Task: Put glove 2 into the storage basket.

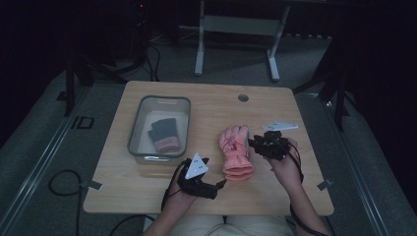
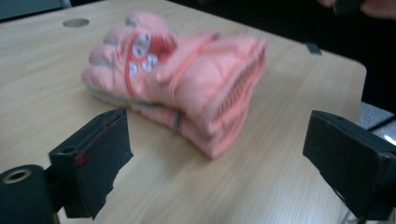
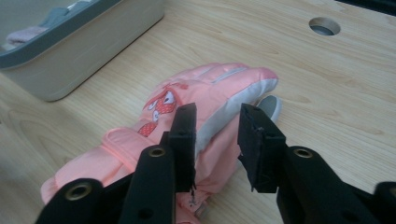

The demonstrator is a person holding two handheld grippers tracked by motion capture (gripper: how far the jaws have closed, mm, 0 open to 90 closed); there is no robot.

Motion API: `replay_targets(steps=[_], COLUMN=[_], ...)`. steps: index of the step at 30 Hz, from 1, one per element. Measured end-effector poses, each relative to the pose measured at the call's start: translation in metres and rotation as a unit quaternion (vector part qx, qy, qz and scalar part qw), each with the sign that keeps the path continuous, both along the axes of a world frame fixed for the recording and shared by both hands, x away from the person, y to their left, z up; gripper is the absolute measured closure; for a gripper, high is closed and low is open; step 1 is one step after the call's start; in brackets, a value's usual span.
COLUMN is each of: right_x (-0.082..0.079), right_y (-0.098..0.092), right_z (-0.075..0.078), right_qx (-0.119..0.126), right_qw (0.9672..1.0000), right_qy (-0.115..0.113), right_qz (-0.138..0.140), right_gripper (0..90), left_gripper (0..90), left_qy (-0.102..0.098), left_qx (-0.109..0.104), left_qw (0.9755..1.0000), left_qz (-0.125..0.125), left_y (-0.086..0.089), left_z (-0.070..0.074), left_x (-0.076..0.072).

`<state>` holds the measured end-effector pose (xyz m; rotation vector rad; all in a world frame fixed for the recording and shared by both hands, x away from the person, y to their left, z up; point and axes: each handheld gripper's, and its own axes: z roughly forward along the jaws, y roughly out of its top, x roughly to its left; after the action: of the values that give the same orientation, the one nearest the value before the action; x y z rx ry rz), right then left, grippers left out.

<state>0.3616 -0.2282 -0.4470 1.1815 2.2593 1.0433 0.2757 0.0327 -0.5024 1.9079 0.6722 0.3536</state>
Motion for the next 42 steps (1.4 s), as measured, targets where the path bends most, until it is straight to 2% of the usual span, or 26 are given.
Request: replay_targets(steps=[2, 4, 6, 8, 11, 13, 14, 18, 20, 22, 24, 26, 27, 29, 30, 31, 32, 33, 37, 38, 39, 41, 42], right_x=[0.001, 0.003, 0.007, 0.008, 0.012, 0.014, 0.017, 0.023, 0.028, 0.031, 0.033, 0.035, 0.037, 0.043, 0.043, 0.044, 0.047, 0.047, 0.050, 0.052, 0.052, 0.053, 0.053], right_y=[0.002, 0.004, 0.009, 0.010, 0.014, 0.017, 0.020, 0.022, 0.023, 0.023, 0.022, 0.015, 0.011, -0.001, -0.001, -0.003, -0.007, -0.007, -0.010, -0.012, -0.012, -0.012, -0.012], right_z=[0.003, 0.006, 0.008, 0.007, 0.005, 0.003, -0.003, -0.012, -0.019, -0.028, -0.035, -0.043, -0.046, -0.055, -0.055, -0.057, -0.063, -0.063, -0.071, -0.075, -0.075, -0.077, -0.078], right_qx=[0.000, 0.006, 0.007, 0.007, 0.007, 0.004, -0.003, -0.002, 0.001, -0.004, -0.006, -0.016, -0.018, -0.012, -0.012, -0.012, -0.002, -0.002, 0.023, 0.033, 0.033, 0.043, 0.047], right_qw=[1.0000, 0.9999, 0.9998, 0.9997, 0.9998, 0.9999, 0.9999, 1.0000, 0.9999, 0.9995, 0.9989, 0.9983, 0.9978, 0.9958, 0.9958, 0.9955, 0.9944, 0.9944, 0.9912, 0.9897, 0.9897, 0.9879, 0.9875], right_qy=[-0.006, -0.013, -0.021, -0.022, -0.020, -0.016, -0.011, 0.001, 0.013, 0.031, 0.047, 0.056, 0.064, 0.090, 0.090, 0.094, 0.106, 0.106, 0.130, 0.138, 0.138, 0.147, 0.149], right_qz=[0.000, 0.003, 0.004, 0.003, 0.001, 0.002, 0.001, -0.008, -0.010, -0.008, -0.005, -0.008, -0.006, -0.007, -0.007, -0.007, -0.001, -0.001, 0.010, 0.016, 0.016, 0.023, 0.023], right_gripper=[66.2, 64.3, 64.1, 64.2, 63.8, 61.9, 60.9, 58.4, 55.8, 51.2, 48.9, 48.0, 47.3, 46.6, 46.6, 46.6, 45.5, 45.5, 47.2, 49.8, 49.8, 52.7, 54.1], left_gripper=[8.2, 9.4, 13.3, 13.8, 14.7, 16.3, 16.4, 16.4, 16.4, 16.4, 16.4, 16.4, 16.4, 16.4, 16.4, 16.4, 16.5, 16.5, 20.7, 24.3, 24.3, 33.0, 35.9], left_qy=[-0.003, -0.003, -0.005, 0.003, 0.033, 0.052, 0.059, 0.079, 0.091, 0.114, 0.124, 0.140, 0.152, 0.164, 0.171, 0.192, 0.195, 0.196, 0.239, 0.241, 0.250, 0.280, 0.288], left_qx=[0.002, -0.008, -0.003, 0.008, 0.009, 0.024, 0.024, 0.046, 0.047, 0.043, 0.041, 0.040, 0.039, 0.042, 0.043, 0.029, 0.032, 0.040, 0.017, 0.017, 0.007, -0.017, -0.024], left_qw=[1.0000, 0.9999, 1.0000, 0.9997, 0.9984, 0.9964, 0.9958, 0.9925, 0.9910, 0.9889, 0.9877, 0.9856, 0.9838, 0.9818, 0.9809, 0.9785, 0.9777, 0.9772, 0.9688, 0.9683, 0.9666, 0.9593, 0.9568], left_qz=[-0.007, -0.007, 0.007, 0.023, 0.044, 0.063, 0.065, 0.081, 0.086, 0.086, 0.086, 0.086, 0.087, 0.087, 0.081, 0.068, 0.071, 0.073, 0.063, 0.061, 0.055, 0.034, 0.029], left_y=[-0.006, -0.010, -0.013, -0.015, -0.017, -0.020, -0.020, -0.024, -0.025, -0.025, -0.026, -0.025, -0.026, -0.028, -0.030, -0.032, -0.034, -0.036, -0.039, -0.040, -0.040, -0.041, -0.041], left_z=[0.010, 0.021, 0.029, 0.033, 0.029, 0.023, 0.021, 0.012, 0.007, 0.001, -0.003, -0.008, -0.011, -0.016, -0.019, -0.023, -0.025, -0.028, -0.041, -0.042, -0.045, -0.052, -0.054], left_x=[0.006, 0.015, 0.027, 0.044, 0.068, 0.085, 0.089, 0.104, 0.110, 0.117, 0.119, 0.123, 0.125, 0.127, 0.129, 0.132, 0.134, 0.136, 0.147, 0.148, 0.149, 0.155, 0.156])
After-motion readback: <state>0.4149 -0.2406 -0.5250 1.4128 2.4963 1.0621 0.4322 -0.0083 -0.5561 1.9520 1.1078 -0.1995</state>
